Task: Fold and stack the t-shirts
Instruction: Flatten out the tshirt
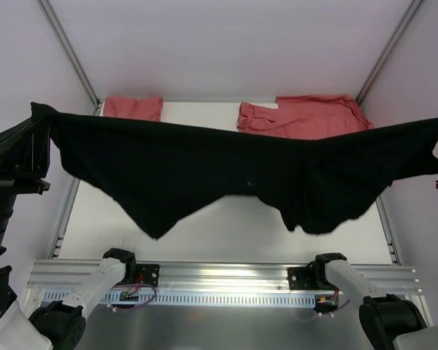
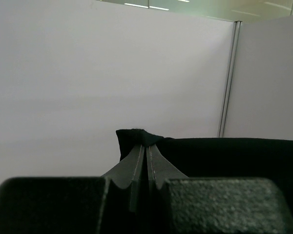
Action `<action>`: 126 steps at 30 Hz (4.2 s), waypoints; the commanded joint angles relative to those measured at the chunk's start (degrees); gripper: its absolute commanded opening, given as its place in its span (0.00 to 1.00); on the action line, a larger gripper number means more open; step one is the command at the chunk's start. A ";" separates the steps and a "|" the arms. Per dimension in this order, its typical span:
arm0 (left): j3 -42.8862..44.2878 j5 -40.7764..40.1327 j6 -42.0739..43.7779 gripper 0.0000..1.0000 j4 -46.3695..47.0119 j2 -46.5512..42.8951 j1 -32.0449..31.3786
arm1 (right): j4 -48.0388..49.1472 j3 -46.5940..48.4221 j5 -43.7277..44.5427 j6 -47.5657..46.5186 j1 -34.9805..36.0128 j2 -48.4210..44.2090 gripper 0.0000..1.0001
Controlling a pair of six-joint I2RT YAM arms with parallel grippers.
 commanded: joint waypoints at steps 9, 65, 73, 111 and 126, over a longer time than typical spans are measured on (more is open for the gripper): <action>3.58 -1.32 0.82 0.00 1.66 5.06 0.32 | 4.30 3.22 1.28 0.50 -0.41 6.91 0.00; -42.27 -10.91 -6.43 0.99 18.72 37.97 4.72 | 16.21 -40.26 -18.81 7.87 1.42 44.44 1.00; -57.76 -6.23 -11.57 0.99 13.05 25.29 3.57 | 10.81 -52.04 -25.70 10.68 16.61 47.43 0.99; -43.94 -34.19 -13.49 0.99 -28.47 67.04 -4.16 | 7.11 -48.80 -24.03 13.15 16.56 30.91 0.99; -54.51 -29.18 -22.64 0.99 -38.41 58.51 -11.37 | 8.70 -51.87 -26.49 12.45 13.39 26.78 0.99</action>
